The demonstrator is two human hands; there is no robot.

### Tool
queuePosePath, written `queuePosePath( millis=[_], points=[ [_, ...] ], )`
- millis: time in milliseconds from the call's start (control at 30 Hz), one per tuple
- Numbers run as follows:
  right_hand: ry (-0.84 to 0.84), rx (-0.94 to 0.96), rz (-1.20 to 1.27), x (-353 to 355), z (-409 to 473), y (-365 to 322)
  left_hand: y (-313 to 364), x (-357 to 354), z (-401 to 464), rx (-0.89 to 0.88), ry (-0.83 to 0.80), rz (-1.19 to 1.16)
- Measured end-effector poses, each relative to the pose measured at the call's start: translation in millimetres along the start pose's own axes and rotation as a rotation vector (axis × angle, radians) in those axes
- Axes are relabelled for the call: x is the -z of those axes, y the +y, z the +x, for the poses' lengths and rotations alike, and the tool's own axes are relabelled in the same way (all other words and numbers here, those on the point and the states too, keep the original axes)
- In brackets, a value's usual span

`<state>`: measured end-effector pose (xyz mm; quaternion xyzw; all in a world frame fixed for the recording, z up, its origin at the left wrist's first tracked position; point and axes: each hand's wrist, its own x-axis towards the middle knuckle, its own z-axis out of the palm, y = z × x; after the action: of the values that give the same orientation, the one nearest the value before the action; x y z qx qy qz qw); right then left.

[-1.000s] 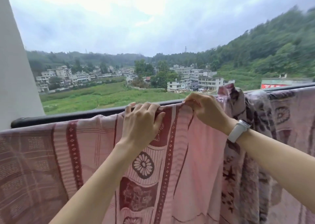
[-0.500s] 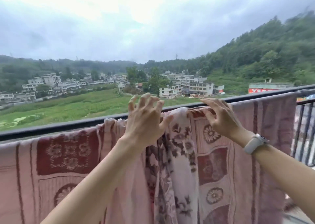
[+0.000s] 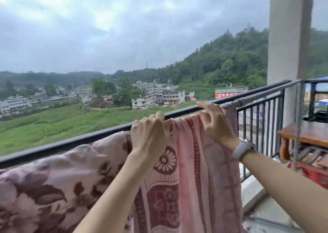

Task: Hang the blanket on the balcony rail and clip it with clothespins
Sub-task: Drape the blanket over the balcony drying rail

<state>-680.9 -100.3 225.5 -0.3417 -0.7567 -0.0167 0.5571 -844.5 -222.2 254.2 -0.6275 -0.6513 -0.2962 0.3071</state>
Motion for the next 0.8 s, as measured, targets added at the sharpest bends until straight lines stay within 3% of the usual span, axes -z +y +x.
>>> queuePosePath(
  millis=[67, 133, 267, 500, 700, 800],
  points=[
    [0.125, -0.194, -0.105, 10, 7, 50, 34, -33, 23, -0.041, -0.018, 0.036],
    [0.077, -0.382, -0.117, 21, 15, 93, 64, -63, 46, -0.061, -0.006, 0.048],
    [-0.038, -0.558, 0.236, 33, 31, 146, 120, -112, 82, -0.063, 0.007, 0.069],
    [-0.016, -0.336, 0.3, 82, 96, 231, 195, -170, 139, -0.03, -0.012, 0.026],
    [-0.02, -0.129, 0.333, 106, 168, 308, 247, -198, 216, 0.098, 0.2, 0.002],
    [-0.042, -0.144, 0.405, 129, 206, 362, 298, -224, 258, 0.084, 0.218, -0.023]
  ],
)
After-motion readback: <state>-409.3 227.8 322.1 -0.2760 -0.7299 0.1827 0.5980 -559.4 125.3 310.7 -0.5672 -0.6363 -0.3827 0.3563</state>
